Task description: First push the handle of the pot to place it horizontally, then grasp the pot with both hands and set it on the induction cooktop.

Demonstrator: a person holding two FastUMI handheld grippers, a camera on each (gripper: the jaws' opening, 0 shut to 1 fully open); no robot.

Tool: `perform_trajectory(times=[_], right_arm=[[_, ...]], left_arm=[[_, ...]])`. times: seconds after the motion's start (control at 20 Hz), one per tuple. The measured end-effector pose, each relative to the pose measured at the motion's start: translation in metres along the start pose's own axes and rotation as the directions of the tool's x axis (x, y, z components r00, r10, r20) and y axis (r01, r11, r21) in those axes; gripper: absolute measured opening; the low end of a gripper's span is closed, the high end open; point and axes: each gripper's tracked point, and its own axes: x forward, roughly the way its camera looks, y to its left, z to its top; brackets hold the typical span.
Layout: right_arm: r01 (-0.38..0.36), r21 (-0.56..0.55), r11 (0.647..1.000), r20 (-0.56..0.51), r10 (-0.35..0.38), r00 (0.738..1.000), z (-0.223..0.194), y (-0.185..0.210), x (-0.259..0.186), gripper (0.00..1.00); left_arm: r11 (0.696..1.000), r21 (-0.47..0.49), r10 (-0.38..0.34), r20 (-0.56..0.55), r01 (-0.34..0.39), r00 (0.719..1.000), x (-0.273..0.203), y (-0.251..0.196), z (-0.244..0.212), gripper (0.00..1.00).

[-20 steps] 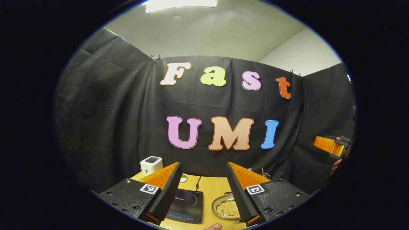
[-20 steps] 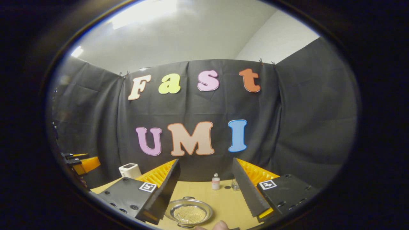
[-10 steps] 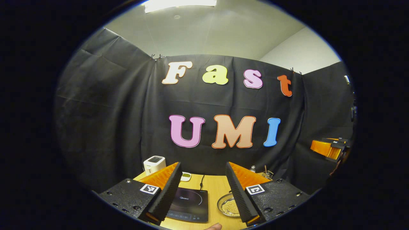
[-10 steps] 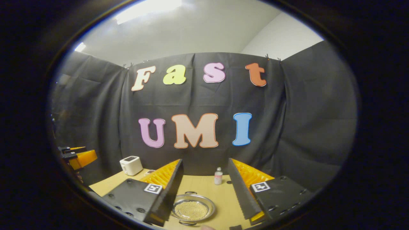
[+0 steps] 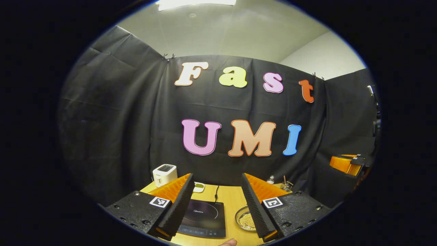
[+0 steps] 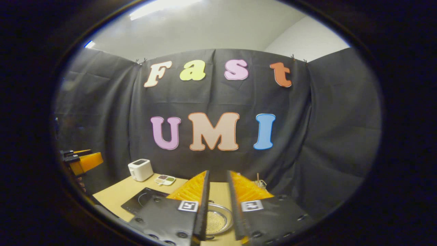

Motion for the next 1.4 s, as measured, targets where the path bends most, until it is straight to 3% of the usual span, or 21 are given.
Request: perform_trajectory(times=[0.1, 0.15, 0.25, 0.3, 0.4, 0.55, 0.7, 0.8, 0.9, 1.15, 1.25, 1.4], right_arm=[[-0.052, 0.034, 0.998, -0.043, 0.054, 0.998, -0.015, 0.009, 0.012, 0.1], [-0.081, 0.049, 0.996, -0.078, 0.085, 0.993, -0.025, 0.014, 0.021, 0.11], [-0.142, 0.073, 0.987, -0.129, 0.15, 0.98, -0.044, 0.017, 0.036, 0.09], [-0.183, 0.102, 0.978, -0.16, 0.198, 0.967, -0.054, 0.023, 0.041, 0.0], [-0.249, 0.148, 0.957, -0.201, 0.276, 0.94, -0.074, 0.027, 0.051, 0.03], [-0.381, 0.168, 0.909, -0.25, 0.413, 0.876, -0.103, 0.046, 0.06, 0.03], [-0.44, 0.231, 0.868, -0.315, 0.495, 0.81, -0.144, 0.054, 0.068, 0.02], [-0.457, 0.297, 0.838, -0.336, 0.54, 0.772, -0.163, 0.064, 0.068, 0.0], [-0.459, 0.326, 0.826, -0.358, 0.557, 0.749, -0.181, 0.068, 0.072, 0.02], [-0.465, 0.404, 0.788, -0.442, 0.613, 0.655, -0.23, 0.083, 0.063, 0.03], [-0.47, 0.436, 0.767, -0.476, 0.64, 0.603, -0.253, 0.094, 0.052, 0.03], [-0.456, 0.473, 0.754, -0.55, 0.657, 0.516, -0.291, 0.104, 0.036, 0.0]], left_arm=[[0.999, -0.009, 0.034, -0.012, -0.034, 0.999, 0.011, 0.003, -0.004, 0.79], [0.999, -0.013, 0.049, -0.017, -0.049, 0.999, 0.015, 0.003, -0.005, 0.84], [0.998, -0.012, 0.062, -0.021, -0.062, 0.998, 0.025, -0.003, -0.007, 0.84], [0.997, 0.001, 0.074, -0.024, -0.074, 0.997, 0.03, -0.004, -0.007, 0.84], [0.994, 0.017, 0.108, -0.022, -0.108, 0.994, 0.039, -0.006, -0.007, 0.84], [0.987, 0.014, 0.158, -0.041, -0.157, 0.987, 0.048, -0.011, -0.013, 0.84], [0.974, 0.024, 0.227, -0.071, -0.226, 0.971, 0.053, -0.008, -0.021, 0.84], [0.965, 0.037, 0.263, -0.087, -0.261, 0.961, 0.052, -0.011, -0.028, 0.84], [0.955, 0.052, 0.294, -0.085, -0.291, 0.952, 0.054, -0.013, -0.028, 0.84], [0.951, 0.081, 0.308, -0.128, -0.3, 0.943, 0.055, -0.022, -0.04, 0.84], [0.945, 0.084, 0.325, -0.115, -0.317, 0.939, 0.057, -0.016, -0.035, 0.8], [0.937, 0.061, 0.35, -0.133, -0.345, 0.927, 0.054, -0.01, -0.043, 0.84]])
